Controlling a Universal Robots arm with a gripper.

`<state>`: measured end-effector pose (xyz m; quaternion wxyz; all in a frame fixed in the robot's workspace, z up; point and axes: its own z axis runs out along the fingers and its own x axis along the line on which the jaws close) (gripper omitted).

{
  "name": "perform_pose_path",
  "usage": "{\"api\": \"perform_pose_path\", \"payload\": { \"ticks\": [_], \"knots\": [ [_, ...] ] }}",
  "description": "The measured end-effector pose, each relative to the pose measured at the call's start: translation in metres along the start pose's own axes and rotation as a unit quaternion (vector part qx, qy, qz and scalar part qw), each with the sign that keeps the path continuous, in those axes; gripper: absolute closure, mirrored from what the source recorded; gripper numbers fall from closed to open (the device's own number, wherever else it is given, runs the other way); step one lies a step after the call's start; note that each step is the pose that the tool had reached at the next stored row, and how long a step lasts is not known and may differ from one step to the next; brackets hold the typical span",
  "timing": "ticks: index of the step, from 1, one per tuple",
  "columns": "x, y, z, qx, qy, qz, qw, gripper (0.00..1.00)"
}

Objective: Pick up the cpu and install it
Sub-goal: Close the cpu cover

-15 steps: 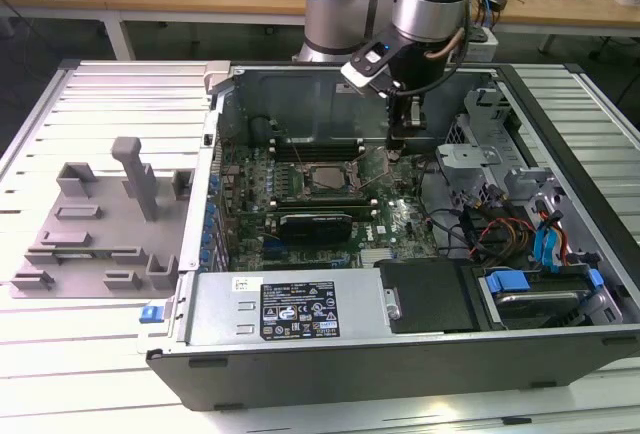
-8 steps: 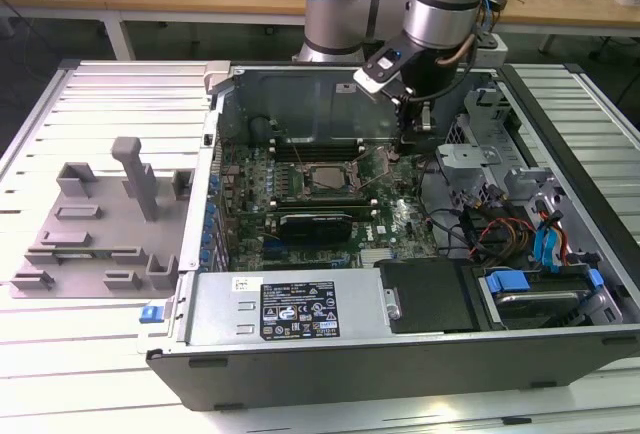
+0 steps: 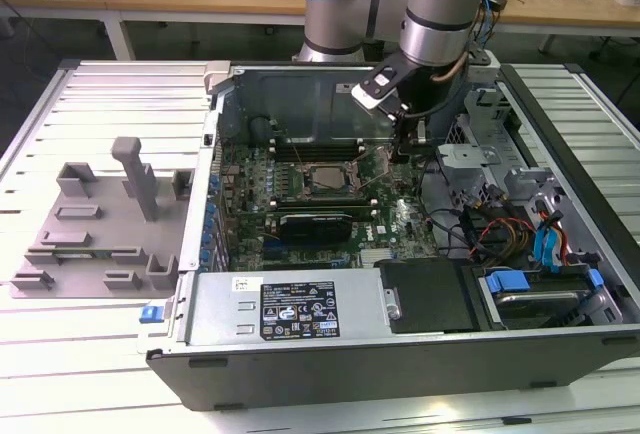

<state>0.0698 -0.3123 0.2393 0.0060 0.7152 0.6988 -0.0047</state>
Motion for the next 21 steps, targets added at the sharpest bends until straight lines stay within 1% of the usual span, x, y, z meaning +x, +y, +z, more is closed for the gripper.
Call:
{"api": "perform_pose_path", "payload": {
  "ticks": [1, 4, 11, 14, 17, 19, 21],
  "knots": [
    [0.0, -0.0001, 0.0034, 0.0, -0.0001, 0.0, 1.0, 0.89],
    [0.0004, -0.0011, 0.0063, 0.0001, -0.0002, 0.0, 1.0, 0.89],
    [0.0014, -0.0034, 0.0066, 0.0, -0.0001, 0.0, 1.0, 0.89],
    [0.0013, -0.004, 0.002, -0.0002, -0.0001, 0.0, 1.0, 0.89],
    [0.0011, -0.0115, 0.0009, -0.0026, -0.0005, 0.0, 1.0, 0.89],
    [0.0011, -0.0144, -0.0002, -0.004, 0.0, 0.0, 1.0, 0.89],
    [0.0013, -0.0168, -0.0033, -0.0064, 0.0003, 0.0, 1.0, 0.89]
  ]
}}
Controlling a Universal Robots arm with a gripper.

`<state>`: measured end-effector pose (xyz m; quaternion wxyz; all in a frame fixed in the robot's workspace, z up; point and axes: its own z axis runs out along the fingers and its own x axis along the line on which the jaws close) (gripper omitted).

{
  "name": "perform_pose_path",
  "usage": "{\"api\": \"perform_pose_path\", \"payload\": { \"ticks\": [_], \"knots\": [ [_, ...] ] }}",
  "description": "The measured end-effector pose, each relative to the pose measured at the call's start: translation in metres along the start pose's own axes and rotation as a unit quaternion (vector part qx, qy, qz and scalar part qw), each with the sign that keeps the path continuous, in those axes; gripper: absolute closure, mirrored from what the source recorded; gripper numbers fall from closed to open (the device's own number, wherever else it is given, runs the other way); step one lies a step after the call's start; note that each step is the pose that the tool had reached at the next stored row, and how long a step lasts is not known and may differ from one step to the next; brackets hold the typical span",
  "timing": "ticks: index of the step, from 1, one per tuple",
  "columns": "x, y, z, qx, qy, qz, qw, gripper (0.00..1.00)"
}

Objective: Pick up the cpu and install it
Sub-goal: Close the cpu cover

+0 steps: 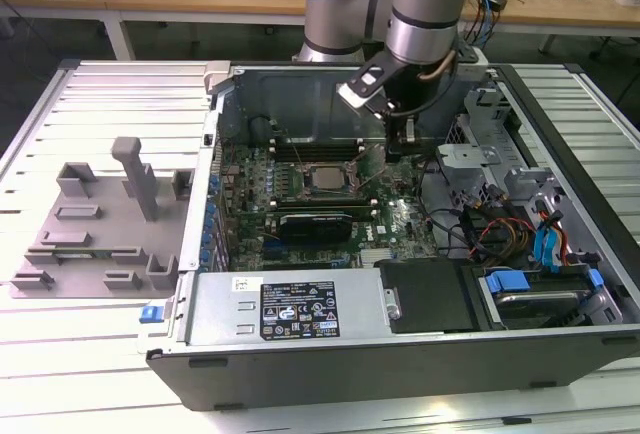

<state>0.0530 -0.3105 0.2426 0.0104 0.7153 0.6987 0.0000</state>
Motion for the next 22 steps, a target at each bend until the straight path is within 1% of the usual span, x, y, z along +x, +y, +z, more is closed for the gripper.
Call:
{"api": "perform_pose_path", "payload": {
  "ticks": [2, 4, 5, 7, 8, 10, 12, 13, 15, 16, 18, 21, 22],
  "knots": [
    [0.0001, -0.0015, -0.0021, -0.0016, -0.0003, 0.0, 1.0, 0.89],
    [0.0007, -0.0048, -0.0041, -0.0042, -0.0004, 0.0, 1.0, 0.89],
    [0.0016, -0.0091, -0.0048, -0.0059, -0.0014, 0.0, 1.0, 0.89],
    [0.0026, -0.015, -0.0051, -0.0081, -0.0023, 0.0, 1.0, 0.89],
    [0.0035, -0.0209, -0.0053, -0.0098, -0.0029, 0.0, 0.9999, 0.89],
    [0.0051, -0.0284, -0.0056, -0.0114, -0.004, 0.0, 0.9999, 0.89],
    [0.0061, -0.0321, -0.0057, -0.0123, -0.0045, 0.0, 0.9999, 0.89],
    [0.0069, -0.0356, -0.0057, -0.0132, -0.0046, 0.0, 0.9999, 0.89],
    [0.0076, -0.0398, -0.0058, -0.0142, -0.0046, 0.0, 0.9999, 0.89],
    [0.0081, -0.0444, -0.0059, -0.0153, -0.0046, 0.0, 0.9999, 0.89],
    [0.0087, -0.0486, -0.0059, -0.0163, -0.0045, 0.0, 0.9999, 0.89],
    [0.0103, -0.0579, -0.0062, -0.0186, -0.0046, 0.0, 0.9998, 0.89],
    [0.0105, -0.0599, -0.0062, -0.0191, -0.0046, 0.0, 0.9998, 0.89]
  ]
}}
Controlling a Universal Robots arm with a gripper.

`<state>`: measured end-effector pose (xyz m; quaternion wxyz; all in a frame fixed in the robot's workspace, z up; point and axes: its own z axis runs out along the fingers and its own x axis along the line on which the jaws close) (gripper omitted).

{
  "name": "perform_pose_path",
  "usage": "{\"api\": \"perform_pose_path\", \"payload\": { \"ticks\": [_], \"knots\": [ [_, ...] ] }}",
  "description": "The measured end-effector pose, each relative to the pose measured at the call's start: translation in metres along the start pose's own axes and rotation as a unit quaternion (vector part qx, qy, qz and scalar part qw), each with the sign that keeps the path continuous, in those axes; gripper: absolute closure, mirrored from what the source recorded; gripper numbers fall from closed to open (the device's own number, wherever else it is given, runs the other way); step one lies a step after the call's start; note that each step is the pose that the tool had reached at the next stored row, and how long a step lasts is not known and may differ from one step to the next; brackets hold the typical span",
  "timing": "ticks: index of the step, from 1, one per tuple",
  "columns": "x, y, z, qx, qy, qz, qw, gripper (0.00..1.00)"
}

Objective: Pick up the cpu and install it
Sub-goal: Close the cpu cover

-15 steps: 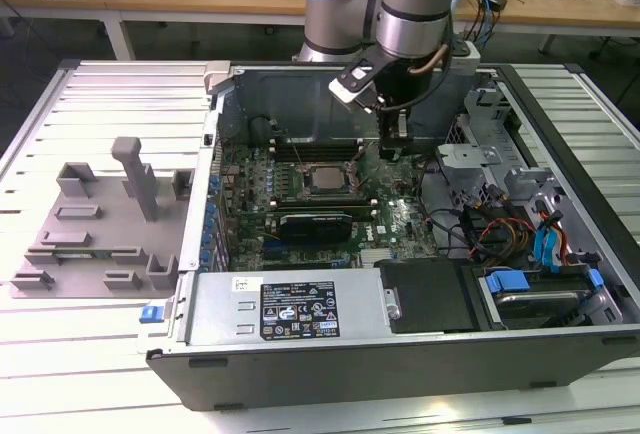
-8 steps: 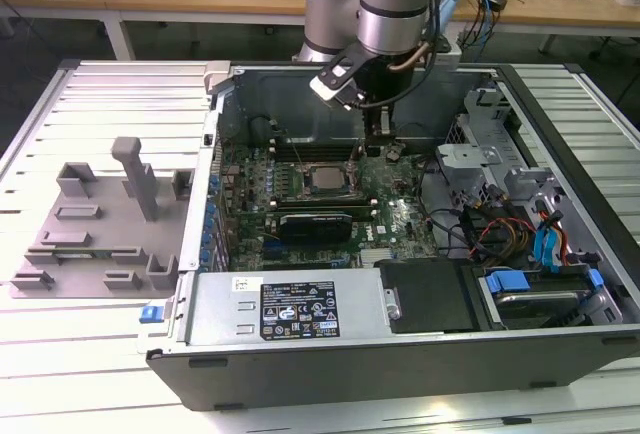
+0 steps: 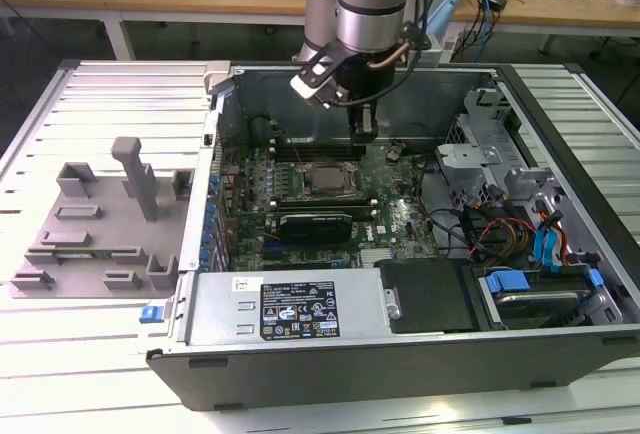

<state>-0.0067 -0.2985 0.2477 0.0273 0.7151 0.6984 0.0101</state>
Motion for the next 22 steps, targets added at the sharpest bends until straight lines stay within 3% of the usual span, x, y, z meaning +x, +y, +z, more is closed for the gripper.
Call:
{"api": "perform_pose_path", "payload": {
  "ticks": [4, 6, 8, 10, 14, 17, 22],
  "knots": [
    [0.0003, -0.0019, 0.0, -0.0004, -0.0011, 0.0, 1.0, 0.89],
    [0.0003, -0.0013, 0.0008, 0.0196, 0.0013, 0.0, 0.9998, 0.89],
    [0.0003, -0.0013, 0.0008, 0.0201, 0.0012, 0.0, 0.9998, 0.89],
    [0.0003, -0.0022, 0.001, 0.02, -0.0014, -0.001, 0.9998, 0.89],
    [-0.0017, -0.0194, 0.0041, 0.0199, -0.0019, -0.001, 0.9998, 0.89],
    [-0.0066, -0.0267, 0.0097, 0.0199, -0.002, -0.001, 0.9998, 0.89],
    [-0.0087, -0.0287, 0.011, 0.0199, -0.0021, -0.002, 0.9998, 0.89]
  ]
}}
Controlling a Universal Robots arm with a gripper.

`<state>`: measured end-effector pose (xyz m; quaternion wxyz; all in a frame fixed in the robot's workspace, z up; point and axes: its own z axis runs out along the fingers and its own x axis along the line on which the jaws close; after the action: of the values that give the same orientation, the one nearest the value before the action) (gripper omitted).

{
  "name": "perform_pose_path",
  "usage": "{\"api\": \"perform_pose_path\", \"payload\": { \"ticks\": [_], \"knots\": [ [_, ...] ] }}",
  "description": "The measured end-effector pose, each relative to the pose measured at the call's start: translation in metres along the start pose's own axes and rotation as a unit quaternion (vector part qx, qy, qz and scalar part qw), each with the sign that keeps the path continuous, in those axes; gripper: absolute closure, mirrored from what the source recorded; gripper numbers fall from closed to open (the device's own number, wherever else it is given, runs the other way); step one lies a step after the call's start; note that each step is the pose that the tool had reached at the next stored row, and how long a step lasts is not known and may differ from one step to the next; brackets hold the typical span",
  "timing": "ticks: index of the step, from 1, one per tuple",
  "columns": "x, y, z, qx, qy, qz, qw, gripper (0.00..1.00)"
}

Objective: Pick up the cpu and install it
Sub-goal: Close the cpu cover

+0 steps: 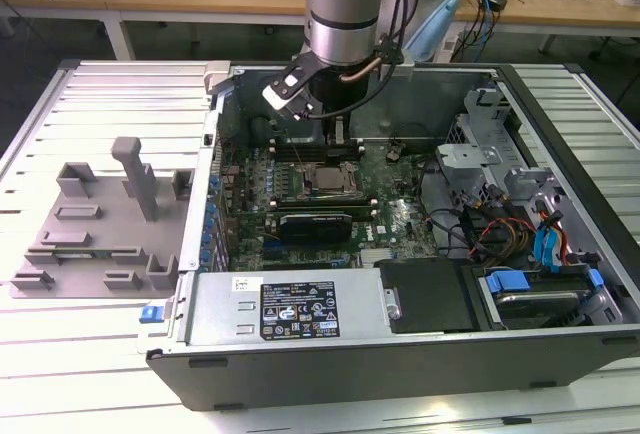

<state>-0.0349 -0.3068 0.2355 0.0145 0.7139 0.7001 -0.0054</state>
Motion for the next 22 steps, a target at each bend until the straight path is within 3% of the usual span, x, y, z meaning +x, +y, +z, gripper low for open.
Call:
{"api": "perform_pose_path", "payload": {
  "ticks": [1, 3, 5, 6, 9, 10, 12, 13, 14, 16, 17, 18, 19, 20, 21, 22],
  "knots": [
    [0.0, 0.0, 0.0, -0.0003, 0.0001, -0.008, 1.0, 0.89],
    [0.0, 0.0, 0.0, -0.0013, 0.0004, -0.045, 0.999, 0.89],
    [0.0, 0.0, 0.0, -0.0022, 0.0007, -0.079, 0.9969, 0.89],
    [0.0, 0.0, 0.0, -0.003, 0.0009, -0.105, 0.9944, 0.89],
    [0.0, 0.0, 0.0, -0.0043, 0.001, -0.154, 0.988, 0.89],
    [0.0001, 0.0, 0.0, -0.0049, 0.0005, -0.181, 0.9834, 0.89],
    [0.0001, 0.0, 0.0, -0.0057, 0.0002, -0.21, 0.9776, 0.89],
    [0.0001, 0.0, 0.0, -0.006, 0.0001, -0.22, 0.9756, 0.89],
    [0.0002, 0.0, 0.0001, -0.0065, -0.0001, -0.237, 0.9716, 0.89],
    [0.0001, 0.0, 0.0, -0.007, -0.0002, -0.258, 0.9662, 0.89],
    [0.0002, 0.0, 0.0, -0.0074, -0.0001, -0.271, 0.9626, 0.89],
    [0.0002, 0.0, 0.0, -0.0076, 0.0, -0.279, 0.9603, 0.89],
    [0.0002, 0.0, 0.0, -0.0082, 0.0001, -0.296, 0.9551, 0.89],
    [0.0002, 0.0, 0.0, -0.0088, 0.0002, -0.316, 0.9488, 0.89],
    [0.0002, 0.0, 0.0, -0.0091, 0.0002, -0.329, 0.9443, 0.89],
    [0.0002, 0.0, 0.0, -0.0094, 0.0002, -0.338, 0.9412, 0.89]
  ]
}}
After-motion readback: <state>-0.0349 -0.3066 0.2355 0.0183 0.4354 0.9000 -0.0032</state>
